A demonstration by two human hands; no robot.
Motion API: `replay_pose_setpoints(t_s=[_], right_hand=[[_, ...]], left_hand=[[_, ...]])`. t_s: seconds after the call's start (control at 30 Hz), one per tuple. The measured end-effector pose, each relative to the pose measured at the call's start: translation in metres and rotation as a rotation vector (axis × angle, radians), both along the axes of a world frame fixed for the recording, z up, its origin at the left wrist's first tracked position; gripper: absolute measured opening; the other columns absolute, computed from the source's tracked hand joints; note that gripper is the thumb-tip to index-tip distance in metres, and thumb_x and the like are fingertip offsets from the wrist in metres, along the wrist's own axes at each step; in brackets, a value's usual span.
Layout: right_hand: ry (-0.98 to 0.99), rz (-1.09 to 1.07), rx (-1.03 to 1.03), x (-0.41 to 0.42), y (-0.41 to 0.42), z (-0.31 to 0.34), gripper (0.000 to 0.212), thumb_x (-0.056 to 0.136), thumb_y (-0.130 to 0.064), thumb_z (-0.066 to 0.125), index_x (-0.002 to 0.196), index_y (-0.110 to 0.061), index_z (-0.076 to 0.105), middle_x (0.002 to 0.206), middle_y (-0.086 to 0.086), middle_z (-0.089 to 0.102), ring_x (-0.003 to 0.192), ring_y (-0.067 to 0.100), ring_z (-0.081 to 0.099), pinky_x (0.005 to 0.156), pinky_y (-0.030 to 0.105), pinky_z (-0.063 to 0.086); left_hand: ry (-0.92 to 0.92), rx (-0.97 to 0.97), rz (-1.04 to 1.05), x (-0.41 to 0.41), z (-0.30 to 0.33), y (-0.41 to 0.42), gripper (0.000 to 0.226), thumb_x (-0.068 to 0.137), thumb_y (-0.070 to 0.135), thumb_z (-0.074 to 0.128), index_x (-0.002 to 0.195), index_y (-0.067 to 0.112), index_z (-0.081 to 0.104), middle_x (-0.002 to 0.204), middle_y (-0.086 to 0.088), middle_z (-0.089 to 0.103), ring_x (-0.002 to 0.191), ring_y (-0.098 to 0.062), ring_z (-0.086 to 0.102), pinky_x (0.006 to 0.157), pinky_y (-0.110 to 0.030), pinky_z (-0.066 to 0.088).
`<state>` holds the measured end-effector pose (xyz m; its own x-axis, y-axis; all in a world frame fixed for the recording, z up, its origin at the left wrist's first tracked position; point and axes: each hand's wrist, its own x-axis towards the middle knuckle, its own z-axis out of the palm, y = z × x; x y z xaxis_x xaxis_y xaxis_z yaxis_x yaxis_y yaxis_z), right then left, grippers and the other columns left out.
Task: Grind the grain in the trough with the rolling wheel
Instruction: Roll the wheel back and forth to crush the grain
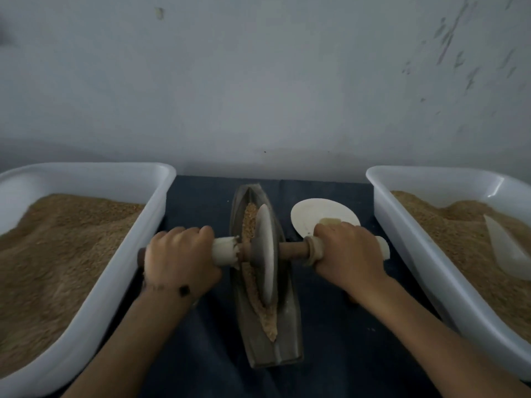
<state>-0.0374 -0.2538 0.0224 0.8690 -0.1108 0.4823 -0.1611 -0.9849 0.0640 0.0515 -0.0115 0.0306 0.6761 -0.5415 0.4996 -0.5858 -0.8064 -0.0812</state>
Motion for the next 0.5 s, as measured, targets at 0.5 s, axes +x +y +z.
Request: replay_pose_setpoints(t_s=[0.5], right_hand=[[0.082, 0.008, 0.047, 0.027, -0.002, 0.006, 0.018, 0.074, -0.030, 0.059, 0.064, -0.022, 0.047, 0.058, -0.007, 0.048, 0.056, 0.018, 0.047, 0.050, 0.024, 0.024]], left_hand=[[-0.053, -0.091, 0.086, 0.007, -0.008, -0.007, 0.022, 0.066, 0.023, 0.070, 0.063, 0.016, 0.048, 0.055, 0.001, 0.048, 0.050, -0.019, 0.045, 0.051, -0.026, 0.031]])
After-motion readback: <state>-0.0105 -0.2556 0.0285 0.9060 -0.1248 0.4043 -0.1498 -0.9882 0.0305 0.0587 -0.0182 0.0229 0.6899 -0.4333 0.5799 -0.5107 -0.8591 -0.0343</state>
